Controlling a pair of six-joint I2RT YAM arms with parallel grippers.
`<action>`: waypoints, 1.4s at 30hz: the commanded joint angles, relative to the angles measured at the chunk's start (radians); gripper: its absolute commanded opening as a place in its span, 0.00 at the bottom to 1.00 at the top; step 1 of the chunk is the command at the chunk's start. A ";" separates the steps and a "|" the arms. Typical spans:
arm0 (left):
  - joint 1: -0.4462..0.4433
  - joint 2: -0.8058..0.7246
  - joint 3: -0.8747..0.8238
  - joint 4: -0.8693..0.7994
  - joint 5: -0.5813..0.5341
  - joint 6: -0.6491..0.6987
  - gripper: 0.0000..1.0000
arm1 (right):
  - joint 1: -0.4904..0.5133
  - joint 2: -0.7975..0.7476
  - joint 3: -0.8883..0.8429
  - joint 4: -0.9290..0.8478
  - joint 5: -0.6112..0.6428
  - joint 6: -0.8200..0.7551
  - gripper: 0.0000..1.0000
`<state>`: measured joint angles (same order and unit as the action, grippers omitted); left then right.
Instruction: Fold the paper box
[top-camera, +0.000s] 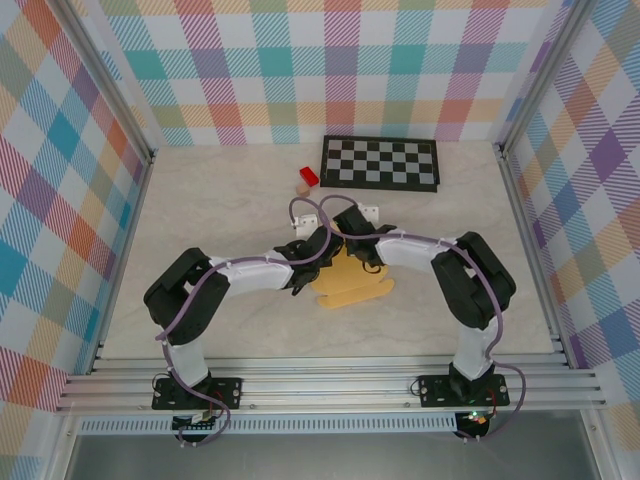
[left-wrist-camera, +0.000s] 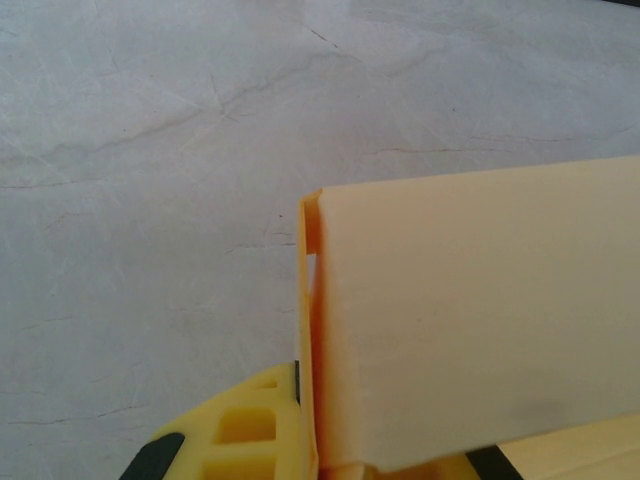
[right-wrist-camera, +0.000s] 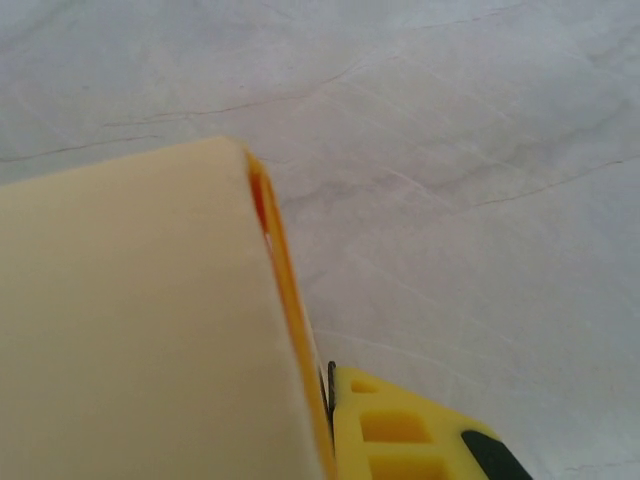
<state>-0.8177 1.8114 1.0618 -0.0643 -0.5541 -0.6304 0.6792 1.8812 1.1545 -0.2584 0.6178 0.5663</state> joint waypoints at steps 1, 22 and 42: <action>0.001 -0.015 0.029 -0.073 -0.034 -0.045 0.00 | -0.046 0.075 -0.006 -0.218 0.244 0.131 0.00; 0.030 0.019 0.040 -0.088 -0.059 0.010 0.00 | -0.099 -0.257 -0.228 0.123 -0.257 -0.099 0.52; 0.042 -0.027 0.010 -0.011 -0.039 0.249 0.00 | -0.138 -0.618 -0.235 -0.087 -0.446 -0.360 0.58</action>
<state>-0.7864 1.8183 1.0847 -0.0940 -0.5995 -0.4435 0.5510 1.2716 0.8852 -0.3199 0.2131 0.2726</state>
